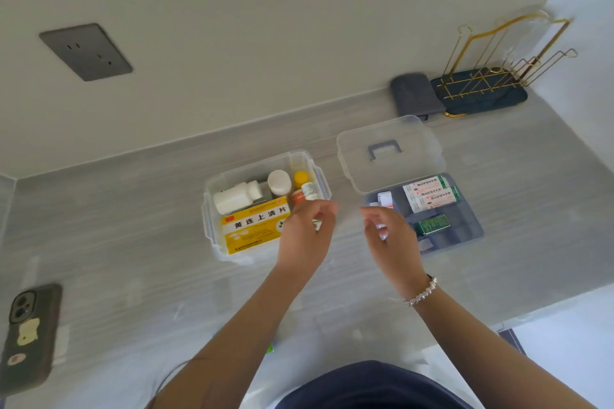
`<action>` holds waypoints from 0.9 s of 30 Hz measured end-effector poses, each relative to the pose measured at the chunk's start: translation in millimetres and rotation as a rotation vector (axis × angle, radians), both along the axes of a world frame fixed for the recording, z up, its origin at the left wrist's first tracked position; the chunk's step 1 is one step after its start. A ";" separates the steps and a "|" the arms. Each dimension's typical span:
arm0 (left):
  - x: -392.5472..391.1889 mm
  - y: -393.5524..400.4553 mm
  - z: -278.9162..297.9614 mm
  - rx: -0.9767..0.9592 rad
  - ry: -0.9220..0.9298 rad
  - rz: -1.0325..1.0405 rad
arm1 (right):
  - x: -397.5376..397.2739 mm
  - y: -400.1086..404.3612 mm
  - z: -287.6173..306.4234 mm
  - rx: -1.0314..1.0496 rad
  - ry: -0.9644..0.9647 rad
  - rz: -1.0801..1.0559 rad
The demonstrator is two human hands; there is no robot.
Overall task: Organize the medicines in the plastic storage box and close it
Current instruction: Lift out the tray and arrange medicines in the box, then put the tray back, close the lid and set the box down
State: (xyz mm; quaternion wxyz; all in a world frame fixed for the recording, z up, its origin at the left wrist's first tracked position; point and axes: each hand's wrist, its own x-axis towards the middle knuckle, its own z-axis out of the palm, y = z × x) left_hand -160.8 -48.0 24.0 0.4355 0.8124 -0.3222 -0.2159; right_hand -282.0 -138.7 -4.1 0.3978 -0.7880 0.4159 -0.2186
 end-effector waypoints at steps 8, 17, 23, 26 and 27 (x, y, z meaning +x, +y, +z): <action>-73.2 -67.3 -33.9 0.128 0.231 0.015 | -82.8 -77.0 -18.5 0.028 0.158 -0.070; -109.0 -102.9 -86.6 0.385 0.405 0.309 | -140.3 -159.6 -47.5 0.067 0.494 0.036; -117.6 -103.4 -91.7 0.348 0.471 0.359 | -139.8 -179.7 -55.2 0.342 0.452 0.109; -118.7 -101.5 -88.1 0.327 0.451 0.402 | -138.7 -182.5 -57.1 0.366 0.424 0.088; -117.9 -100.4 -87.4 0.332 0.442 0.420 | -138.8 -183.0 -57.0 0.365 0.404 0.072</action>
